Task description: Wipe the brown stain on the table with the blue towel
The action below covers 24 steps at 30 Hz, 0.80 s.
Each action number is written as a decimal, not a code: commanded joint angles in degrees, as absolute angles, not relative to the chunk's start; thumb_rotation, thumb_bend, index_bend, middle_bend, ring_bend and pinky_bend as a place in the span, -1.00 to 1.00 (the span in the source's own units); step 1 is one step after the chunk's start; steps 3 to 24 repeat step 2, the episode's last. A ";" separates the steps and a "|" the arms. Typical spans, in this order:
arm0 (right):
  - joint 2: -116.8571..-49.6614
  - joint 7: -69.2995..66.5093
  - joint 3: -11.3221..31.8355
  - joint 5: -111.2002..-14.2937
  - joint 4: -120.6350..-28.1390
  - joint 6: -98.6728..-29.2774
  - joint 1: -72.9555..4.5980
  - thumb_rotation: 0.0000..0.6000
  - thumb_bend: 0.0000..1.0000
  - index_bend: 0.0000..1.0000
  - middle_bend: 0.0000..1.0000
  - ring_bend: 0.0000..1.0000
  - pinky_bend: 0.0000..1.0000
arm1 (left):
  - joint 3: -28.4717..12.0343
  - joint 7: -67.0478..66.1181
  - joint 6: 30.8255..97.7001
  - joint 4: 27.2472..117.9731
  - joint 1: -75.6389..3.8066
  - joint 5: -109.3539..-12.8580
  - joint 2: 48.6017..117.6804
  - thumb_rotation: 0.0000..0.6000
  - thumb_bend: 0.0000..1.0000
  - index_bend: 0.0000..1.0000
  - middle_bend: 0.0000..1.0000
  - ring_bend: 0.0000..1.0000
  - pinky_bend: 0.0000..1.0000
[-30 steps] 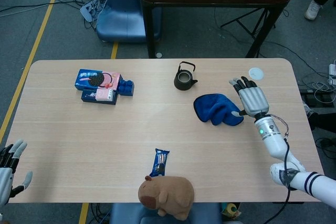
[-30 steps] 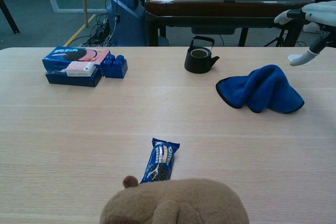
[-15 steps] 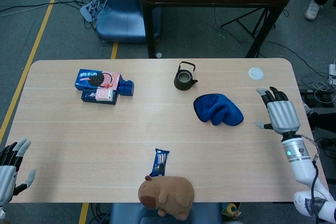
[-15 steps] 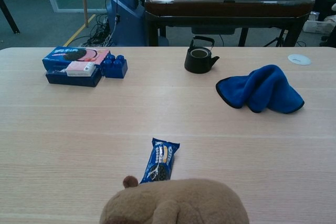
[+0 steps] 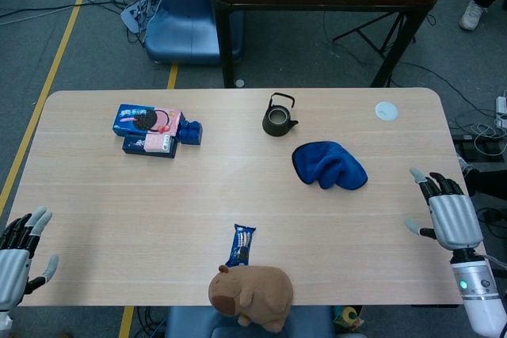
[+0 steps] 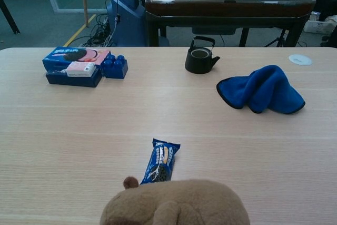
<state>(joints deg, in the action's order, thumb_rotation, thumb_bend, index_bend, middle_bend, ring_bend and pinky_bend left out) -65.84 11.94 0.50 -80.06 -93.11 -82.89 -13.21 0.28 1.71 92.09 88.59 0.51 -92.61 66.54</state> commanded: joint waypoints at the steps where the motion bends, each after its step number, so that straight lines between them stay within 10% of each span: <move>1: -65.77 12.25 0.26 -80.86 -93.66 -83.49 -12.44 1.00 -1.00 -0.79 -0.40 -0.66 -0.54 | 0.28 1.72 92.17 88.57 0.49 -92.65 66.55 1.00 -0.28 -0.86 -0.91 -0.92 -0.90; 24: -65.77 12.50 0.31 -81.05 -93.83 -83.62 -12.24 1.00 -1.00 -0.79 -0.40 -0.66 -0.54 | 0.27 1.78 92.18 88.57 0.48 -92.60 66.53 1.00 -0.28 -0.86 -0.91 -0.92 -0.90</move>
